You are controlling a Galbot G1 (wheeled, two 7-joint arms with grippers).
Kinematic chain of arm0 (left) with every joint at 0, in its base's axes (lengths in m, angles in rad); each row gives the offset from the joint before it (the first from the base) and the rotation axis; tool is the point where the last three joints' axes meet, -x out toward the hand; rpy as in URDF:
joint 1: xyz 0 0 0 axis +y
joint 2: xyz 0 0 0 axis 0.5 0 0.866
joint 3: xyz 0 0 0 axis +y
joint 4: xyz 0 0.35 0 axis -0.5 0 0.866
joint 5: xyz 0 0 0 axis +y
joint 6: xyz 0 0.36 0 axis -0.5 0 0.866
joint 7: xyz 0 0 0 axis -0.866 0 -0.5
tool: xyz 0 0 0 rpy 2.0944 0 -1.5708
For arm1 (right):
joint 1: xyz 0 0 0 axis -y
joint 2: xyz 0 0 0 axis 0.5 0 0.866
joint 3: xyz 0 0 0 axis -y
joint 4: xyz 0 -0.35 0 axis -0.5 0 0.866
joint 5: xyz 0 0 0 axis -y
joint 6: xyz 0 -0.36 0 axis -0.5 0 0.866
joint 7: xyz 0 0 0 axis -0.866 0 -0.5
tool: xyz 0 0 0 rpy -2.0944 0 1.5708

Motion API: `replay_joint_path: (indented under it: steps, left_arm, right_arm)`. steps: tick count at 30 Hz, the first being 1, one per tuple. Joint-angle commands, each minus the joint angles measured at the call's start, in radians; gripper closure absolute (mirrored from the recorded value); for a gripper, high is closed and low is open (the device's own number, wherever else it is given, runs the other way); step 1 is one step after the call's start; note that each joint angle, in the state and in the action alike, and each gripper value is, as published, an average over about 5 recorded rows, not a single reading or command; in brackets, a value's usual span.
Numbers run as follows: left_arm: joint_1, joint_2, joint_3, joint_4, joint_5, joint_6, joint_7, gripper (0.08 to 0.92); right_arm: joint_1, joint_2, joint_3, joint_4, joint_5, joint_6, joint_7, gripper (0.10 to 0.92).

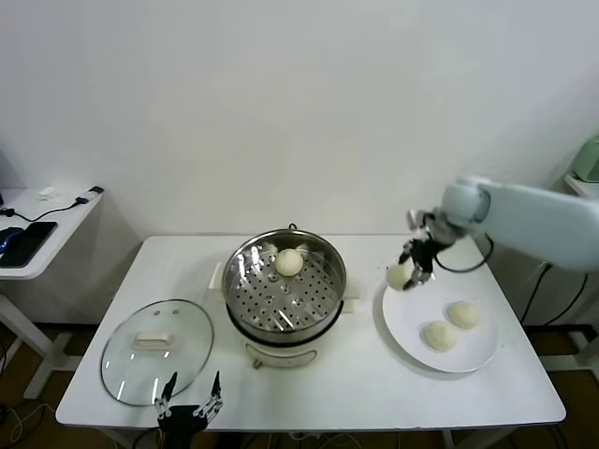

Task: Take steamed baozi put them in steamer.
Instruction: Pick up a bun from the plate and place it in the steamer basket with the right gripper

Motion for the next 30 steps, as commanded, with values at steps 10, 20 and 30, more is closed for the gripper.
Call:
replay_joint_path:
  steps: [10, 20, 30]
  left_arm:
    - [-0.005, 0.008, 0.027, -0.019, 0.000, 0.001, 0.001, 0.177]
    - [-0.001, 0.011, 0.034, -0.016, -0.001, -0.006, 0.000, 0.177]
    - [0.004, 0.011, 0.040, -0.012, 0.001, -0.007, -0.002, 0.177]
  right_arm:
    - [0.300, 0.430, -0.038, 0.200, 0.471, -0.158, 0.097, 0.384]
    - [0.016, 0.593, 0.026, -0.024, 0.346, -0.228, 0.195, 0.386]
    - [-0.140, 0.633, 0.076, -0.131, 0.253, -0.255, 0.240, 0.384]
